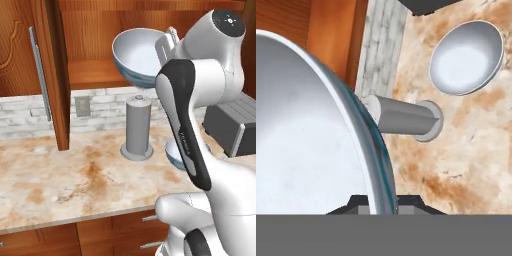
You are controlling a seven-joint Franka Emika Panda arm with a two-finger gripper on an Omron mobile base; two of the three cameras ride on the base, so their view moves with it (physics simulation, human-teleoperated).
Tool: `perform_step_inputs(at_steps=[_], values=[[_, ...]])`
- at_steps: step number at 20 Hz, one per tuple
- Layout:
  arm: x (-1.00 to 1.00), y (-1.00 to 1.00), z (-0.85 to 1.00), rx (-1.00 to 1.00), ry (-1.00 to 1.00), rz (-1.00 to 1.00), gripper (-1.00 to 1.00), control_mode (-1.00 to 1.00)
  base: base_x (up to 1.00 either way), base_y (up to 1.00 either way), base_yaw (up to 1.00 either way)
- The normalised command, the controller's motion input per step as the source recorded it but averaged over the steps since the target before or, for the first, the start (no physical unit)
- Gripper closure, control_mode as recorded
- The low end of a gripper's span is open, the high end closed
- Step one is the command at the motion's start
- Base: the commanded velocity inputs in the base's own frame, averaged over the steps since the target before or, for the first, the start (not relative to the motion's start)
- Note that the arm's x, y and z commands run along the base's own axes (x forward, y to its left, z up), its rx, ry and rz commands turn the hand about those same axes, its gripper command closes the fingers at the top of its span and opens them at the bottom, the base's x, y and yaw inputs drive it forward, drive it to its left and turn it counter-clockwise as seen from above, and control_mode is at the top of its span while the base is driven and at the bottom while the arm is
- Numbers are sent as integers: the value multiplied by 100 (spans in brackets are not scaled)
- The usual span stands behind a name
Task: Open the cabinet. Pick the bowls from the counter and place them in the cabinet. Then close the cabinet.
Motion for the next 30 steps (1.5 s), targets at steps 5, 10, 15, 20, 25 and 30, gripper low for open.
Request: perform_step_inputs(at_steps=[5,10,15,20,25,30], values=[[55,16,0,2,-3,0,100,-100,0,0,0],[66,19,0,0,7,0,100,-100,0,0,0],[70,34,0,0,0,0,100,-100,0,0,0],[61,22,0,0,0,0,100,-100,0,0,0],[57,1,-2,0,0,0,100,-100,0,0,0],[41,3,-24,0,0,0,100,-100,0,0,0]])
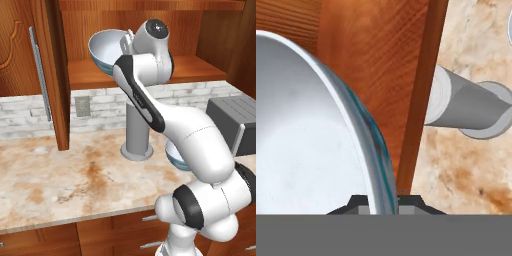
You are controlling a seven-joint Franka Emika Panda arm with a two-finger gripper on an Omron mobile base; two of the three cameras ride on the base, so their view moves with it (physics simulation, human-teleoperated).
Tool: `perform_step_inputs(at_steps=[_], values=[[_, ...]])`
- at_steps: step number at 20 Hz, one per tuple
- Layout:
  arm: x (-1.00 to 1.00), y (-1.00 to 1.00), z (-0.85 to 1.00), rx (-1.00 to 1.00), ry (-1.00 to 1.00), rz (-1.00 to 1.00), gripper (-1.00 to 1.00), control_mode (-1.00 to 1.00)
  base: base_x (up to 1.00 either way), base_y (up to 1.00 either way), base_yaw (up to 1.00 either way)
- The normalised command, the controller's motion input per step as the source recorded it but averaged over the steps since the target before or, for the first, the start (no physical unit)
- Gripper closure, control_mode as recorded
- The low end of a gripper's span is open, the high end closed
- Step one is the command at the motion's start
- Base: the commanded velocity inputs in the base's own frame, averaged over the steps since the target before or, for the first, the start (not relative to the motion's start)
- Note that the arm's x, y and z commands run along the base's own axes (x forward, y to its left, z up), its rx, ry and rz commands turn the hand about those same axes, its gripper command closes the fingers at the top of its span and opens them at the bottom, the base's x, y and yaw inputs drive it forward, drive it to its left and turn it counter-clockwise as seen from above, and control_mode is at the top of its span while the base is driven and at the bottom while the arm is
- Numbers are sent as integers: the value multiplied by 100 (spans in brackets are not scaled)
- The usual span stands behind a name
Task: Open the cabinet. Pick the bowls from the counter and place them in the cabinet. Then close the cabinet.
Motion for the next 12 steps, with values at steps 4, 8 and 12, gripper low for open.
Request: perform_step_inputs(at_steps=[4,8,12], values=[[33,3,-31,0,0,0,100,-100,0,0,0],[36,0,-21,0,0,0,100,-100,0,0,0],[6,13,-2,0,0,0,100,-100,0,0,0]])
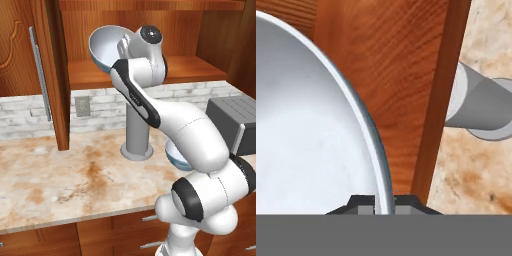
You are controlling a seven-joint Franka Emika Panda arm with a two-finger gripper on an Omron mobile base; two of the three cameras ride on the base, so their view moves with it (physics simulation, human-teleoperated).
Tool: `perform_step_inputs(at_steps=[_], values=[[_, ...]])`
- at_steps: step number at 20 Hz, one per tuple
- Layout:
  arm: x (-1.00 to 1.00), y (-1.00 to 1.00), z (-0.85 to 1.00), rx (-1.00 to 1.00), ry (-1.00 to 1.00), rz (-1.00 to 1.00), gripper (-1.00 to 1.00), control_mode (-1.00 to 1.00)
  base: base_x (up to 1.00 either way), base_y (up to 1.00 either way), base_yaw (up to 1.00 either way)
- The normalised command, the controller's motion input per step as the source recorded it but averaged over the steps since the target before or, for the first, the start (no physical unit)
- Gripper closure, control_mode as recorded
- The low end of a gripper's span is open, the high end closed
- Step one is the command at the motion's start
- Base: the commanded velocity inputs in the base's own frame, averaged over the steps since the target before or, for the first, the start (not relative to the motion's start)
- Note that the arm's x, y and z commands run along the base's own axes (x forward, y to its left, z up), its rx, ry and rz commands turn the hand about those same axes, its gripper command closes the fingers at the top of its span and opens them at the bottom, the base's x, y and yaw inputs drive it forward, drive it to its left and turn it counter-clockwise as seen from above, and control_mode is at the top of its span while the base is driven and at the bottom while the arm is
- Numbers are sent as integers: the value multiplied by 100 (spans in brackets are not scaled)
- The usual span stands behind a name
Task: Open the cabinet. Pick the bowls from the counter and place them in the cabinet. Then close the cabinet.
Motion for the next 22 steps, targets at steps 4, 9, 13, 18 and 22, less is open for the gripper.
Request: perform_step_inputs(at_steps=[4,9,13,18,22], values=[[-14,38,7,0,-1,0,-100,-100,0,0,0],[-11,12,23,0,-1,0,-100,-100,0,0,0],[0,0,24,0,-4,0,-100,-100,0,0,0],[-5,0,32,0,-11,0,-100,-100,0,0,0],[-31,0,44,0,5,0,-100,-100,0,0,0]])
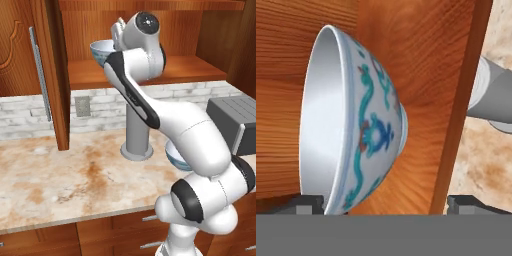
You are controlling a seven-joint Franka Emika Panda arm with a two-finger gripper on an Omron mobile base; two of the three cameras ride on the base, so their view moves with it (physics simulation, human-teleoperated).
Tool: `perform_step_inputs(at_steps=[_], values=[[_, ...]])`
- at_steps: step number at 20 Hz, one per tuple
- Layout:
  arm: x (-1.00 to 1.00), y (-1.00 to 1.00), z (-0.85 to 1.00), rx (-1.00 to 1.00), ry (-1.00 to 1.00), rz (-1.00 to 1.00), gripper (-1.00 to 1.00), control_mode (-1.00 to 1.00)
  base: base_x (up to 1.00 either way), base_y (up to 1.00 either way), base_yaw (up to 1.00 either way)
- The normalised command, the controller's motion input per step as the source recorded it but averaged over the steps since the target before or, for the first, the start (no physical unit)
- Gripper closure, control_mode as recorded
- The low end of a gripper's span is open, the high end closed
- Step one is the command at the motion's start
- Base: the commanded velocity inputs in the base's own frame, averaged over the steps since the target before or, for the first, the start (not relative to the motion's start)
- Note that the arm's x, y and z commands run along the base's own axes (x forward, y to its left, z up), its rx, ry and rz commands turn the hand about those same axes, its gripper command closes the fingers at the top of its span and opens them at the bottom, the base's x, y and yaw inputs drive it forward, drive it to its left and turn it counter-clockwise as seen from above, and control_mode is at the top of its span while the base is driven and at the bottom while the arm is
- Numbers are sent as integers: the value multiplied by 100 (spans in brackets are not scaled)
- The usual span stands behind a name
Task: Open the cabinet. Pick the bowls from the counter and place them in the cabinet. Then close the cabinet.
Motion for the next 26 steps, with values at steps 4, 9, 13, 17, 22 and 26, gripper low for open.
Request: perform_step_inputs(at_steps=[4,9,13,17,22,26], values=[[-72,-3,11,0,17,-6,-100,-100,0,0,0],[-95,-64,-6,0,18,-12,-100,-100,0,0,0],[-100,-52,-18,0,14,-26,-100,-100,0,0,0],[-99,-48,-37,0,4,-34,-100,-100,0,0,0],[-96,-49,-41,1,0,-39,-100,-100,0,0,0],[-79,-50,-45,17,0,-40,-100,-100,0,0,0]])
